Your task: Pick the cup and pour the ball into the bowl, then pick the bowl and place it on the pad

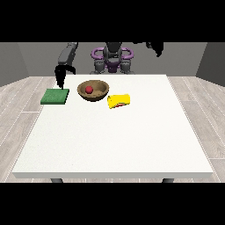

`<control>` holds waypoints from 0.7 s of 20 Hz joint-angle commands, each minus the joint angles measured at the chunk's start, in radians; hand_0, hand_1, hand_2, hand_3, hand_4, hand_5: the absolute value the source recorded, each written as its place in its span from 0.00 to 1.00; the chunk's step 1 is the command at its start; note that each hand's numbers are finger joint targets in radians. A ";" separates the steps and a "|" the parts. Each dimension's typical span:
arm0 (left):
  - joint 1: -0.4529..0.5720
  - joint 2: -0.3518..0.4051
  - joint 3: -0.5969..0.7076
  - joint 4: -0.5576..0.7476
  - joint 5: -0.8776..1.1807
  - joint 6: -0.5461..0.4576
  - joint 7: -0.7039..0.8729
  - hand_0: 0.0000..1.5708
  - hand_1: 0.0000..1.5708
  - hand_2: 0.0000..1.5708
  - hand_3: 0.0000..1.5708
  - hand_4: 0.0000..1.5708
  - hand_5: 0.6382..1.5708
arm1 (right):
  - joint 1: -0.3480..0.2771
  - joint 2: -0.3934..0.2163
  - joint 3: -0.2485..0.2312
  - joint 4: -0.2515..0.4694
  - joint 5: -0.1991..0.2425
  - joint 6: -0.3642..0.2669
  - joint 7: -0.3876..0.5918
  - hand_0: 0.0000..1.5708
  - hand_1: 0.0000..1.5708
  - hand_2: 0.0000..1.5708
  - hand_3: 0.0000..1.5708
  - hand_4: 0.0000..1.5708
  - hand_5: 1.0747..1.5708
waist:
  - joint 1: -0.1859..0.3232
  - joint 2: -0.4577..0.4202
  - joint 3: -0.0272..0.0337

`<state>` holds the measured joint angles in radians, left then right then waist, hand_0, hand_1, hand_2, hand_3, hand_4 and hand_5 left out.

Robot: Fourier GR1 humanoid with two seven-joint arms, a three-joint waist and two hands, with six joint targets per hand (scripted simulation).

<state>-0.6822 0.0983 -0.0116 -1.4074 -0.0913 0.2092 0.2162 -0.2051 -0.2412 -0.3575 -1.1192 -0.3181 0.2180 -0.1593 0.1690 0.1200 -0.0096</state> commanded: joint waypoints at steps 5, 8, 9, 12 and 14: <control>-0.044 0.292 0.319 0.064 0.396 -0.402 -0.070 0.00 0.00 0.00 0.00 0.22 0.93 | -0.029 0.097 0.020 -0.031 0.017 -0.096 -0.058 0.00 0.00 0.00 0.00 0.00 1.00 | 0.049 0.102 0.0080; 0.018 0.318 0.358 0.102 0.395 -0.421 -0.144 0.00 0.00 0.00 0.00 0.20 0.93 | -0.055 0.128 0.045 0.021 0.035 -0.101 -0.104 0.00 0.00 0.00 0.00 0.00 0.99 | 0.009 0.113 0.0091; -0.034 0.368 0.389 0.122 0.453 -0.469 -0.082 0.00 0.00 0.00 0.00 0.21 0.94 | -0.085 0.120 0.035 0.051 0.036 -0.112 -0.113 0.00 0.00 0.00 0.00 0.00 0.99 | 0.014 0.123 0.0095; -0.026 0.452 0.447 0.157 0.513 -0.533 -0.043 0.00 0.00 0.00 0.00 0.18 0.93 | -0.105 0.090 0.024 0.119 0.024 -0.089 -0.097 0.00 0.00 0.00 0.00 0.00 0.99 | 0.012 0.100 0.0098; -0.002 0.446 0.438 0.135 0.480 -0.492 -0.064 0.00 0.00 0.00 0.00 0.17 0.93 | -0.140 0.086 0.036 0.219 0.053 -0.072 -0.173 0.00 0.00 0.00 0.00 0.00 1.00 | -0.009 0.117 0.0103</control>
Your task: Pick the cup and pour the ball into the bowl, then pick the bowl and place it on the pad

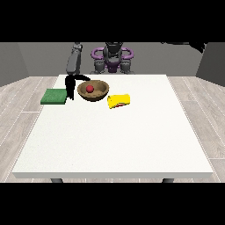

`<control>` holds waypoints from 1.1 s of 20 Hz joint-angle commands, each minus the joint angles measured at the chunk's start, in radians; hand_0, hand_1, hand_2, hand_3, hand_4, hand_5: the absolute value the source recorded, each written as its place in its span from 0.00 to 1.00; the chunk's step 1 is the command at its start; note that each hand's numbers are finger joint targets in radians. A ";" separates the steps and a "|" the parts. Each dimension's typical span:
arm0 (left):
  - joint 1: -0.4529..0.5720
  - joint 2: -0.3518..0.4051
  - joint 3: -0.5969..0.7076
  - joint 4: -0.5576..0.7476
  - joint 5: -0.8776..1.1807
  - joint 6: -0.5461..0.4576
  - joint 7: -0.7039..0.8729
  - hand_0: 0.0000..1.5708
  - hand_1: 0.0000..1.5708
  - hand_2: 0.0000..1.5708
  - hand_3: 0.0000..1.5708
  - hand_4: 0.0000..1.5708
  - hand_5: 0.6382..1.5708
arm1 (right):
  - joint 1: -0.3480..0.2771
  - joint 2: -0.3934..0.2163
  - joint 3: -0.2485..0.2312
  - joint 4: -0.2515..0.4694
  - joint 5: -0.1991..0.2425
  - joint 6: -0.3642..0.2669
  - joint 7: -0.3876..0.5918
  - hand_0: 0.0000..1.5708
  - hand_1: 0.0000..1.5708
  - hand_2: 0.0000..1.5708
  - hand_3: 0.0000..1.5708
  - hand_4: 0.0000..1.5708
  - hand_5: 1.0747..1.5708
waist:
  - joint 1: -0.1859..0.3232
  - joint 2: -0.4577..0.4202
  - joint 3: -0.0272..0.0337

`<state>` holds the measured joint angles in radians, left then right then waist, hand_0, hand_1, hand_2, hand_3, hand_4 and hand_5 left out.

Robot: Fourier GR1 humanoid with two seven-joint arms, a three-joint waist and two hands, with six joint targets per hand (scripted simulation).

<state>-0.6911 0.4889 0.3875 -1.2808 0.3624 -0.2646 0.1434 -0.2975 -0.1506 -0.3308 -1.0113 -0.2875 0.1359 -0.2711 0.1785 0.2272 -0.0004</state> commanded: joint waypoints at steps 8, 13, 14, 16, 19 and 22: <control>0.067 0.098 0.072 0.031 0.084 -0.062 0.023 0.00 0.00 0.00 0.00 0.16 0.92 | -0.091 0.072 0.057 0.251 0.084 -0.075 -0.142 0.00 0.00 0.00 0.00 0.00 1.00 | -0.033 -0.036 0.0010; 0.007 0.176 0.118 0.072 0.130 -0.086 0.046 0.00 0.00 0.00 0.00 0.16 0.93 | -0.163 0.046 0.015 0.289 0.013 -0.032 -0.068 0.00 0.00 0.00 0.00 0.20 0.93 | -0.039 0.020 0.0009; 0.009 0.180 0.115 0.062 0.125 -0.090 0.045 0.00 0.00 0.00 0.00 0.13 0.93 | -0.117 0.106 0.014 0.298 0.015 -0.089 -0.068 0.37 0.37 0.00 0.00 0.25 0.92 | -0.021 0.023 0.0009; 0.006 0.168 0.119 0.040 0.138 -0.089 0.034 0.00 0.00 0.00 0.00 0.16 0.94 | -0.063 0.069 0.022 0.314 0.072 -0.142 -0.098 1.00 1.00 1.00 0.96 0.50 0.71 | -0.003 0.046 0.0007; 0.009 0.187 0.124 0.052 0.140 -0.117 0.022 0.00 0.00 0.00 0.00 0.26 0.97 | -0.045 0.055 0.023 0.285 0.091 -0.188 -0.082 1.00 1.00 1.00 1.00 0.70 0.78 | 0.011 0.067 -0.0002; 0.006 0.203 0.142 0.066 0.163 -0.148 0.006 0.00 0.00 0.00 0.00 0.37 1.00 | -0.072 0.017 -0.002 0.263 0.073 -0.192 -0.061 1.00 1.00 1.00 1.00 0.68 0.81 | 0.032 0.102 -0.0006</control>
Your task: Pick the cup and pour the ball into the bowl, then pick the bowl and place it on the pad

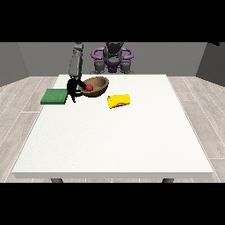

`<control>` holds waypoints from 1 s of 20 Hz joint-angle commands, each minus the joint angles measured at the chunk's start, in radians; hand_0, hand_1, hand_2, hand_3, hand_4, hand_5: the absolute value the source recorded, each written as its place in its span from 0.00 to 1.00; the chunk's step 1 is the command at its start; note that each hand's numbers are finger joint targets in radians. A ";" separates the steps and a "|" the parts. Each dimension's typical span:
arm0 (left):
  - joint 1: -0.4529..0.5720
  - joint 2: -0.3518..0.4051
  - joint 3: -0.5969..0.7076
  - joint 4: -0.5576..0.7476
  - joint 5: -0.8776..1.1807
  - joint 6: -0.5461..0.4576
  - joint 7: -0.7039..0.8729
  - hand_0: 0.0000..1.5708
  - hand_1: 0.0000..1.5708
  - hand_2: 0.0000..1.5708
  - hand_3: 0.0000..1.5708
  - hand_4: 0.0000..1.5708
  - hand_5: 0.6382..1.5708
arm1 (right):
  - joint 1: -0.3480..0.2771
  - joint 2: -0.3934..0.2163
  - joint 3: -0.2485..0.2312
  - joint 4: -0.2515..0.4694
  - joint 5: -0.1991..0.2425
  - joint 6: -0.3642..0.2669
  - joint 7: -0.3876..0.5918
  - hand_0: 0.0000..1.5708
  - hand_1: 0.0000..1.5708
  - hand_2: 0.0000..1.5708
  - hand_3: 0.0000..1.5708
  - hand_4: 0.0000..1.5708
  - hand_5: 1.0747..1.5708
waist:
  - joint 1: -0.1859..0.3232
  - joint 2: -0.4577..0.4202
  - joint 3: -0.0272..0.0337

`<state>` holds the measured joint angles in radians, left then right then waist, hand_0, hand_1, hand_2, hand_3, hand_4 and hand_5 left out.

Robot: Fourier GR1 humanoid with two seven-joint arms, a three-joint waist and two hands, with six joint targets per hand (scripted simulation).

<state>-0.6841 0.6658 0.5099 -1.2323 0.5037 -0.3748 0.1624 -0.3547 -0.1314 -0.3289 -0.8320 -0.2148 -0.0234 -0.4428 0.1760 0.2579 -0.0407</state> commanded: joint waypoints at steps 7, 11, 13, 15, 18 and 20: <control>0.034 0.041 0.033 0.137 -0.005 -0.052 -0.051 0.00 0.00 0.00 0.00 0.46 1.00 | -0.106 -0.074 0.050 -0.049 0.046 -0.150 0.387 1.00 1.00 1.00 1.00 0.68 0.91 | -0.021 -0.031 0.0380; 0.105 0.101 0.068 0.250 -0.019 -0.084 -0.052 0.00 0.00 0.00 0.00 0.46 1.00 | -0.089 -0.105 0.096 -0.116 0.038 -0.094 0.578 1.00 1.00 1.00 1.00 0.66 0.94 | -0.116 -0.168 0.0389; 0.151 0.075 0.071 0.266 -0.024 -0.086 -0.094 0.00 0.00 0.00 0.00 0.46 1.00 | -0.095 -0.107 0.102 -0.119 0.040 -0.103 0.613 1.00 1.00 1.00 1.00 0.66 0.92 | -0.132 -0.179 0.0397; 0.169 0.050 0.061 0.263 -0.050 -0.057 -0.130 0.00 0.00 0.00 0.00 0.45 1.00 | -0.115 -0.149 0.119 -0.132 0.075 -0.110 0.630 1.00 1.00 1.00 1.00 0.64 0.95 | -0.148 -0.184 0.0398; 0.111 0.130 0.086 0.256 -0.002 -0.092 -0.099 0.00 0.00 0.00 0.00 0.45 0.99 | -0.143 -0.264 0.070 -0.060 0.064 -0.015 0.565 1.00 1.00 1.00 1.00 0.62 0.99 | -0.128 -0.101 0.0409; 0.104 0.153 0.108 0.279 0.006 -0.109 -0.133 0.00 0.00 0.00 0.00 0.45 1.00 | -0.195 -0.340 0.046 -0.059 0.067 -0.001 0.577 1.00 1.00 1.00 1.00 0.62 1.00 | -0.119 -0.053 0.0408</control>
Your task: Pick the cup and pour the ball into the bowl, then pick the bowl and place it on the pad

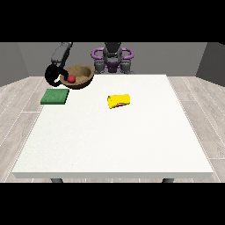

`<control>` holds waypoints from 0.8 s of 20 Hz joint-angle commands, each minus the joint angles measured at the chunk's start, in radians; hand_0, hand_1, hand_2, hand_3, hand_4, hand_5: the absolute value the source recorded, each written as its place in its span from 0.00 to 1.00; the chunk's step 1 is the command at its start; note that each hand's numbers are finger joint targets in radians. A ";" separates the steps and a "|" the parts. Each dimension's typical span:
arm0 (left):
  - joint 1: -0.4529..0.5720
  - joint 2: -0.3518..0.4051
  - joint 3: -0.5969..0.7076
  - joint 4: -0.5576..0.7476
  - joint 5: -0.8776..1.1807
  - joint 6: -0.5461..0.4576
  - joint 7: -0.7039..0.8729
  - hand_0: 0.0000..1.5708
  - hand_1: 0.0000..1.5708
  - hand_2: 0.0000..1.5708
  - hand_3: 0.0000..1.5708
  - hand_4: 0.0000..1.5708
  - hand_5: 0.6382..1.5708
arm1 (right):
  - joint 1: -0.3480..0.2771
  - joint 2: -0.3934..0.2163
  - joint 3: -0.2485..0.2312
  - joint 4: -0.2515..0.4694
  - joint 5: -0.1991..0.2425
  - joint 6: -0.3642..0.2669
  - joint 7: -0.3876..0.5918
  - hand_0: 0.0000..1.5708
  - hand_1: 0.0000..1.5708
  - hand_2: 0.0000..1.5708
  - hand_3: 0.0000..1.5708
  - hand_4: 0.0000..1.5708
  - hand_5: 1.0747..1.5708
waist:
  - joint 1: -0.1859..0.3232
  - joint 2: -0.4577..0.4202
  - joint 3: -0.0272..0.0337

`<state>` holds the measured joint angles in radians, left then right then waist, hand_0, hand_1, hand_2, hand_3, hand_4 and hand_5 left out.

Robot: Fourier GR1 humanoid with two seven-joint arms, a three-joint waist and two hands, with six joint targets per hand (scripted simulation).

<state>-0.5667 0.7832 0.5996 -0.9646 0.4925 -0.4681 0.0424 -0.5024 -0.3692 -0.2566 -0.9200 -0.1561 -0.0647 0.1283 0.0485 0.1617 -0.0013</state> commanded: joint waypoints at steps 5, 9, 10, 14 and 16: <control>0.020 -0.026 -0.017 -0.047 -0.022 0.036 -0.081 0.00 0.00 0.00 0.00 0.45 0.99 | -0.056 -0.163 -0.077 0.119 -0.012 0.109 -0.088 1.00 1.00 1.00 0.91 0.63 1.00 | 0.011 0.096 0.0021; -0.017 0.005 -0.011 -0.047 -0.046 0.071 -0.131 0.00 0.00 0.00 0.00 0.45 0.99 | -0.097 -0.187 -0.103 0.150 -0.040 0.158 -0.134 1.00 1.00 1.00 0.91 0.63 1.00 | -0.014 0.167 0.0025; 0.010 0.012 0.008 -0.025 -0.036 0.040 -0.158 0.00 0.00 0.00 0.00 0.45 0.99 | -0.082 -0.208 -0.135 0.163 -0.063 0.181 -0.170 1.00 1.00 1.00 0.87 0.63 1.00 | -0.010 0.188 0.0023; -0.040 0.036 0.017 -0.167 0.020 0.074 -0.078 0.00 0.00 0.00 0.00 0.43 0.99 | -0.123 -0.328 -0.210 0.315 -0.077 0.249 -0.284 1.00 1.00 1.00 0.11 0.63 1.00 | 0.024 0.296 0.0054; -0.001 0.022 0.032 -0.219 0.042 0.063 -0.091 0.00 0.00 0.00 0.00 0.43 0.99 | -0.087 -0.331 -0.213 0.363 -0.050 0.236 -0.378 1.00 1.00 1.00 0.05 0.61 1.00 | 0.045 0.312 0.0052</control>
<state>-0.5765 0.7976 0.6127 -1.0984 0.4959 -0.4073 -0.0664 -0.5940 -0.6431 -0.4302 -0.6551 -0.2117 0.1429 -0.1328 0.0665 0.4137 0.0025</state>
